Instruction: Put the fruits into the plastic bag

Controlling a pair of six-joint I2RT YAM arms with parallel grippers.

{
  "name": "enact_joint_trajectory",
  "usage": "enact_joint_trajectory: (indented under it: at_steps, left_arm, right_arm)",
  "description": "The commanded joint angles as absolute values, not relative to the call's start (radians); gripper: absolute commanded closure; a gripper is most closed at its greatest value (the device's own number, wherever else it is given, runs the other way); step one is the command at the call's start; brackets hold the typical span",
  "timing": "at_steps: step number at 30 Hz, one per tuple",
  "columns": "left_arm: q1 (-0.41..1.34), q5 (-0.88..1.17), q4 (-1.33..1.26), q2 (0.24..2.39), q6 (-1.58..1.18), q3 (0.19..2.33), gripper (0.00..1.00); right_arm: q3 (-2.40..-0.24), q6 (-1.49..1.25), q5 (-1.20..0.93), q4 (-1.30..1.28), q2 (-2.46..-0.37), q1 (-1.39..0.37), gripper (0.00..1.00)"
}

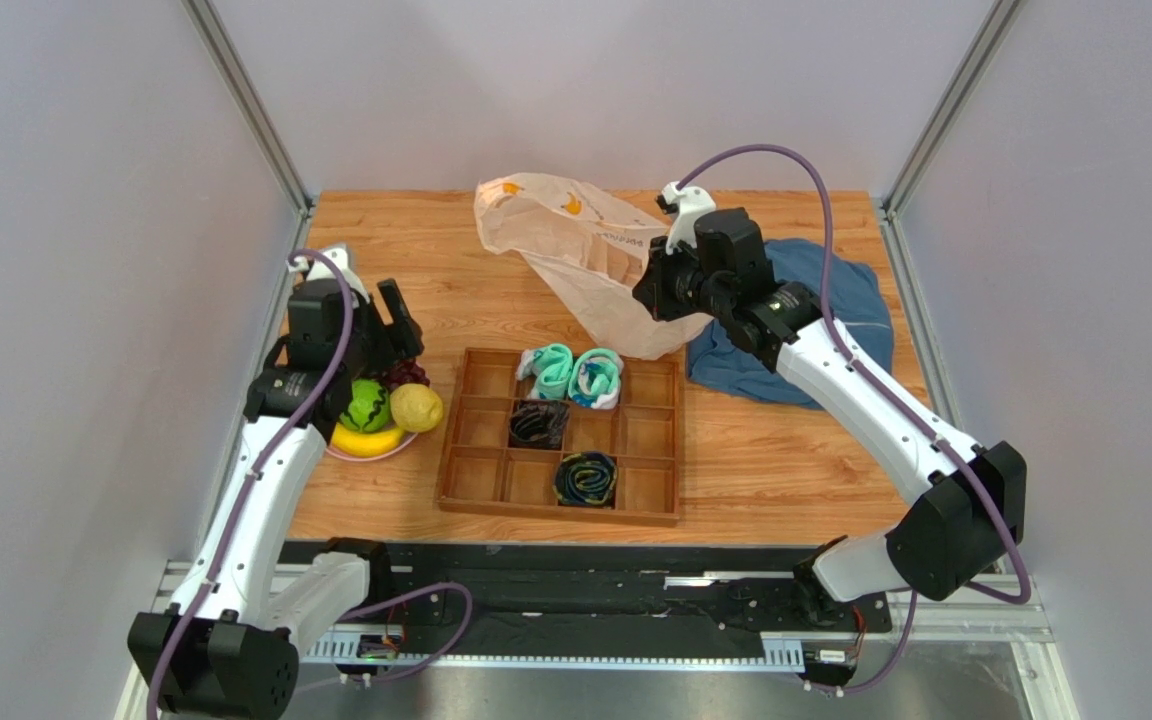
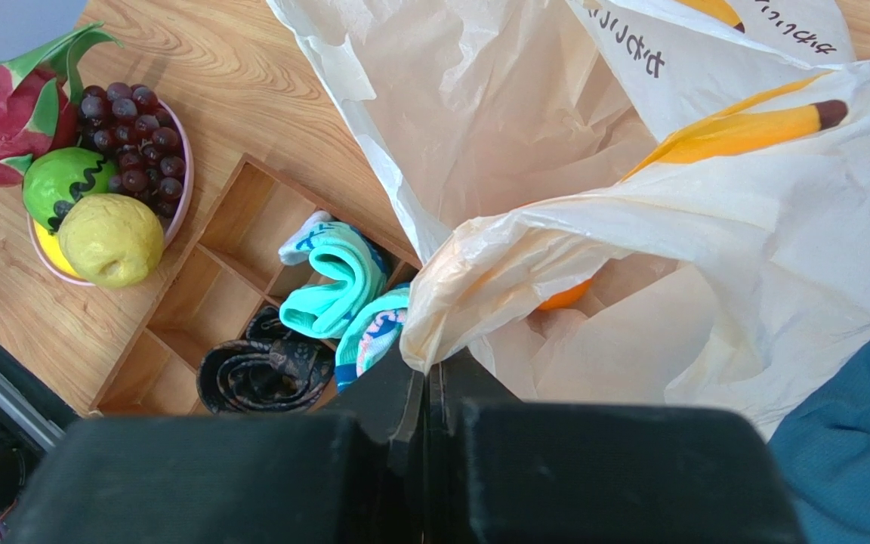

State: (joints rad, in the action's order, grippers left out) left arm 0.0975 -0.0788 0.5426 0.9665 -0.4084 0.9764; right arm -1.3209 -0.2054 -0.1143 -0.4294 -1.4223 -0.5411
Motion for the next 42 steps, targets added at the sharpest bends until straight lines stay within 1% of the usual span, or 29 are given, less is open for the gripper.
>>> enact_joint_trajectory:
  at_steps: [1, 3, 7, 17, 22, 32, 42]
  left_arm:
    - [0.126, -0.044, 0.630, 0.919, -0.482, 0.884, 0.14]
    - [0.172, -0.067, 0.640, 0.905, -0.509, 0.842, 0.15]
    - [0.242, -0.143, 0.690, 0.931, -0.532, 0.828, 0.15]
    - [0.245, -0.241, 0.706, 0.983, -0.525, 0.795, 0.13]
    - [0.245, -0.233, 0.689, 1.041, -0.544, 0.779, 0.12]
    - [0.244, -0.210, 0.649, 1.083, -0.565, 0.749, 0.11]
    - [0.226, -0.186, 0.591, 1.134, -0.546, 0.732, 0.14]
  right_arm:
    - [-1.325, -0.210, -0.112, -0.403, -1.410, -0.546, 0.98]
    - [-1.321, -0.210, -0.110, -0.402, -1.410, -0.546, 0.98]
    - [-1.315, -0.222, -0.121, -0.399, -1.411, -0.546, 0.97]
    - [-1.282, -0.230, -0.112, -0.397, -1.384, -0.545, 0.97]
    - [-1.281, -0.229, -0.110, -0.403, -1.381, -0.545, 0.97]
    - [-1.275, -0.227, -0.109, -0.408, -1.382, -0.543, 0.96]
    - [-1.270, -0.224, -0.107, -0.410, -1.385, -0.546, 0.96]
